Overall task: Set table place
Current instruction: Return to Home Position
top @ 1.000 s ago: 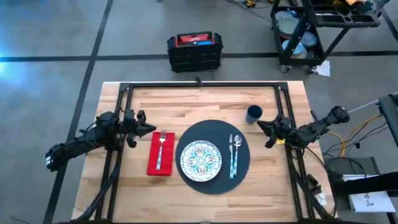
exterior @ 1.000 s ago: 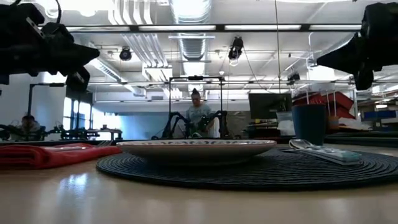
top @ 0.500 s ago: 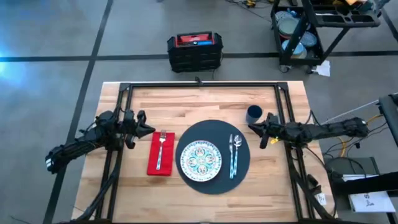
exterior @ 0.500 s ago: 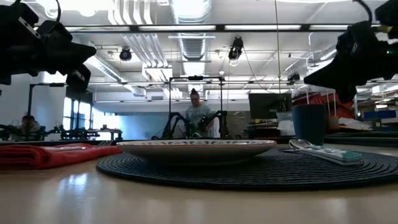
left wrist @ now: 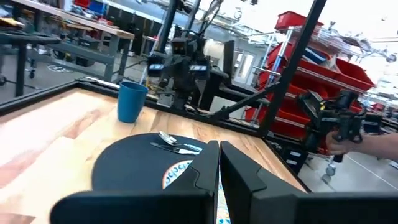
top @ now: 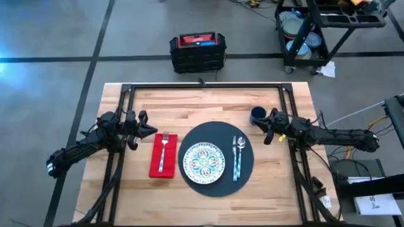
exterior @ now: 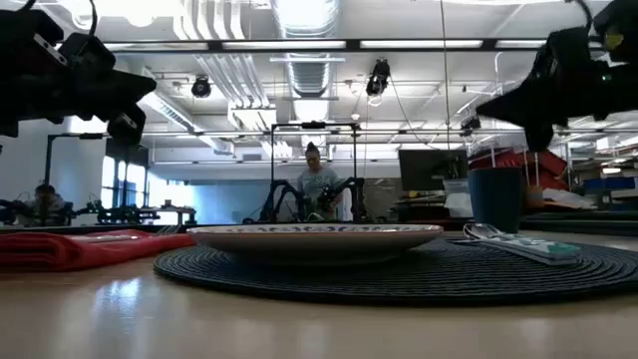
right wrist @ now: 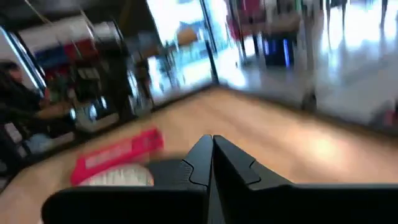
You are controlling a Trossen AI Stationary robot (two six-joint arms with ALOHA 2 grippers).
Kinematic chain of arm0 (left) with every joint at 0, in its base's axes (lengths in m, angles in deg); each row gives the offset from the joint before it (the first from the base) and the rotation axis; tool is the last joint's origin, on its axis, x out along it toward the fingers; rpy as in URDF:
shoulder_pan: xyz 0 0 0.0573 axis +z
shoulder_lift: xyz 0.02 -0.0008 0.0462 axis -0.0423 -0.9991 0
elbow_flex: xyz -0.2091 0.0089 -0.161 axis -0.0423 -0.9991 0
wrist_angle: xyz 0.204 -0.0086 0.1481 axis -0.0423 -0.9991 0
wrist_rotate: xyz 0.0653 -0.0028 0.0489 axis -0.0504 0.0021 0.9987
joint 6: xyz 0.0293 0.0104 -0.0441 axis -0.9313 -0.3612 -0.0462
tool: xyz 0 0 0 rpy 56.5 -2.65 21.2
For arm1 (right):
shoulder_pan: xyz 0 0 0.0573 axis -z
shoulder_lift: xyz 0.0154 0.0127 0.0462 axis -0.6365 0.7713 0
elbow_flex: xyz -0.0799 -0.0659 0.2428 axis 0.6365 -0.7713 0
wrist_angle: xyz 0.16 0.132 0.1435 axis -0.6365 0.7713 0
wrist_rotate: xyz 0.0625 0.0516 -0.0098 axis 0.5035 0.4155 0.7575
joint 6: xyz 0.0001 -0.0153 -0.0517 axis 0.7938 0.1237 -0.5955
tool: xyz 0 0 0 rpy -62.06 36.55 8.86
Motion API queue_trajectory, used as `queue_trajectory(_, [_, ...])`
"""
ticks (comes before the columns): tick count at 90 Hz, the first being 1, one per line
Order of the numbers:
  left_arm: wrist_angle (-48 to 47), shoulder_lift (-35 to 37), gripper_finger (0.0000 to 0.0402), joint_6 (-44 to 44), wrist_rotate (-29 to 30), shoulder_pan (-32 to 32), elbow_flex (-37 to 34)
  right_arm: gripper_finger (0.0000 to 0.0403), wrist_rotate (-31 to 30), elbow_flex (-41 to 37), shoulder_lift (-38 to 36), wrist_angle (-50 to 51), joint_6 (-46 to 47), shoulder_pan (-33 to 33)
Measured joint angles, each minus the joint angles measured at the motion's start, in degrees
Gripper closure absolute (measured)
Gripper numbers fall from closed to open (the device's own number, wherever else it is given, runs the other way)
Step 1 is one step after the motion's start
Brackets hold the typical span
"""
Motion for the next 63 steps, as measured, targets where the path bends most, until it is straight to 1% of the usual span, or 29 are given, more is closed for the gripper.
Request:
queue_trajectory(7, [1.5,0.1,0.0402,1.7,-2.7,1.8,0.0,0.0403,0.0,0.0,-3.9,0.3,-2.6,0.4])
queue_trajectory(16, [2.7,0.1,0.0402,4.9,-5.4,3.8,0.0,0.0403,0.0,0.0,-10.9,6.9,-2.5,0.4])
queue_trajectory(24, [4.2,0.2,0.0402,5.6,-6.2,5.1,0.0,0.0403,0.2,0.0,-11.1,7.9,-1.9,0.4])
queue_trajectory(50, [6.4,0.2,0.0402,6.4,-8.2,8.4,0.0,0.0403,1.5,0.0,-11.2,5.5,-1.7,0.4])
queue_trajectory(63, [8.0,0.1,0.0402,6.6,-7.7,9.7,0.0,0.0403,1.5,0.0,-11.2,4.1,-1.7,0.4])
